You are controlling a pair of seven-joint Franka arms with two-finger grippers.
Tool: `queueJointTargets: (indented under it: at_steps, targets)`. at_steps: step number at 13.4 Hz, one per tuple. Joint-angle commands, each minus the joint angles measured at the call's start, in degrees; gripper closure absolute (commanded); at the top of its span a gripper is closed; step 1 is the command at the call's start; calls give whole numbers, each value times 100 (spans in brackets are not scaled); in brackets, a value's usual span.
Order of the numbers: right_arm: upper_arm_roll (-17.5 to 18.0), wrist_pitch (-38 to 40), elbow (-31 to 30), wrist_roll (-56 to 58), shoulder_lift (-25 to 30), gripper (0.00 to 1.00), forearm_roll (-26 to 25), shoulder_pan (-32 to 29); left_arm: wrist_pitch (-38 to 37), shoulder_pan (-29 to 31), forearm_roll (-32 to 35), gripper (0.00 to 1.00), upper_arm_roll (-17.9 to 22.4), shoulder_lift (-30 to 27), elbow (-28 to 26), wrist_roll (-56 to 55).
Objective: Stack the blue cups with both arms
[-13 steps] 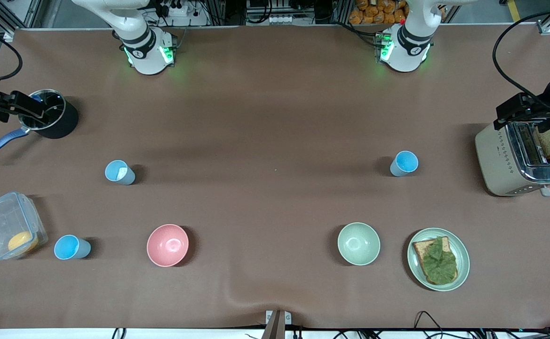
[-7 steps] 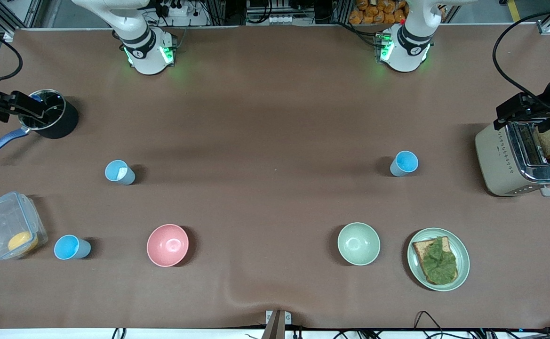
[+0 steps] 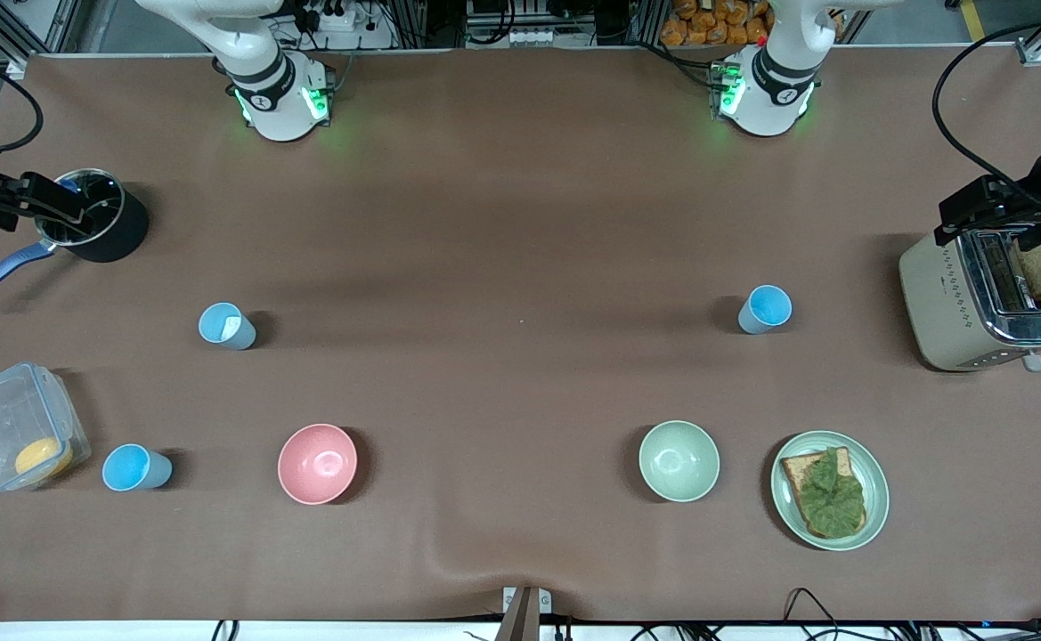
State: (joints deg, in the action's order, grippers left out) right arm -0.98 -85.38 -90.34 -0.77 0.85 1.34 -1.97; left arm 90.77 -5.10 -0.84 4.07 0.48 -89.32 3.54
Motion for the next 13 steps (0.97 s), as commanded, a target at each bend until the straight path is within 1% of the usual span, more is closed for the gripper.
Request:
queueJointTargets:
  at_steps: [1,8,9,10,11,13]
  targets:
    - [10,13,-45,-46,55,0,15,-5,3,18,22,0,-12,-31,-7,-37]
    - [10,4,-36,-63,3,0,24,-14,3,9,22,0,-12,-31,-7,-37]
    - [10,-4,-10,15,-128,0,24,-22,3,9,22,0,-12,-31,-7,-37]
    - [2,-5,-10,25,-269,0,-89,12,3,9,22,0,-12,-31,-16,-37]
    - [10,-22,-10,33,-444,0,-308,21,3,9,22,0,-12,-31,-7,-37]
    - [10,-48,-18,112,-919,0,-441,65,3,9,22,0,-12,-31,-16,-37]
